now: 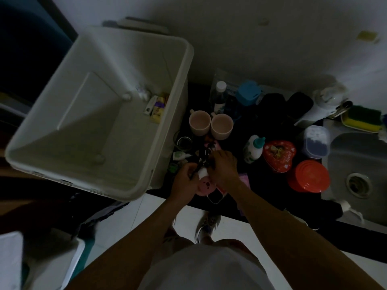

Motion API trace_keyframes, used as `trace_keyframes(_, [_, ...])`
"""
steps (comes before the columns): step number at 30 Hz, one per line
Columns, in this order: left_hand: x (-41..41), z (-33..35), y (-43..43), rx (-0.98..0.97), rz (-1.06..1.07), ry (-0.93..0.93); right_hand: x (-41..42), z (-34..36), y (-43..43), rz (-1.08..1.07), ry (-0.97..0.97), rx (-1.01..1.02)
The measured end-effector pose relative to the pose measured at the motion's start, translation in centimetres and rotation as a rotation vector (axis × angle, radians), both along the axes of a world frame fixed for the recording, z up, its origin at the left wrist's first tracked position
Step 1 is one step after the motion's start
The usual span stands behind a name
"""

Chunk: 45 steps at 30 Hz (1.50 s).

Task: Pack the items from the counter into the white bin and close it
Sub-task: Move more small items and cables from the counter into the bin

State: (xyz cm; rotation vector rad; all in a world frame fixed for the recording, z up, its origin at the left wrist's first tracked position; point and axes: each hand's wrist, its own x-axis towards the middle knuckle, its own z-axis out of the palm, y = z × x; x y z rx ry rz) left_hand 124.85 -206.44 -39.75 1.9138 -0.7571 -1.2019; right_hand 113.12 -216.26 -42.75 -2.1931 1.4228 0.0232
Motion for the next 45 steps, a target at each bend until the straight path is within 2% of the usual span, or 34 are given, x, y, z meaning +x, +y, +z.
trace_keyframes(5, [1.0, -0.1, 0.2, 0.006, 0.087, 0.036, 1.1, 1.3, 0.1, 0.043, -0.207, -0.074])
trace_keyframes(9, [1.8, -0.3, 0.9, -0.002, 0.134, 0.061, 3.1, 1.8, -0.1, 0.234, -0.262, -0.068])
trace_keyframes(12, [2.3, -0.5, 1.4, 0.015, 0.147, 0.042, 4.5, 1.6, 0.0, 0.379, -0.178, -0.02])
trace_keyframes(15, [2.7, -0.7, 1.7, 0.031, 0.144, 0.017, 5.6, 1.4, 0.3, 0.404, -0.118, 0.021])
trace_keyframes(20, [2.7, -0.9, 1.7, -0.039, 0.079, -0.055, 6.6, 0.9, 0.6, 0.449, 0.089, -0.061])
trace_keyframes(24, [2.6, -1.3, 1.6, -0.072, -0.008, -0.105, 6.6, 0.0, 1.1, 0.47, 0.147, -0.11])
trace_keyframes(26, [2.7, -1.5, 1.4, -0.084, -0.026, -0.138, 6.7, -0.2, 1.1, 0.467, 0.155, -0.129])
trace_keyframes(29, [2.7, -1.8, 1.2, -0.076, -0.056, -0.203, 6.4, 0.0, 1.0, 0.423, 0.055, -0.148])
trace_keyframes(35, [2.8, -2.5, 0.5, 0.07, -0.156, -0.329, 5.5, 0.8, 0.8, 0.27, 0.021, -0.068])
trace_keyframes(40, [2.7, -3.1, 0.1, 0.193, -0.309, -0.525, 3.4, 0.8, 1.6, 0.078, -0.326, -0.112])
trace_keyframes(45, [2.7, -3.1, -0.4, 0.229, -0.383, -0.587, 2.0, 1.1, 2.1, -0.009, -0.405, -0.07])
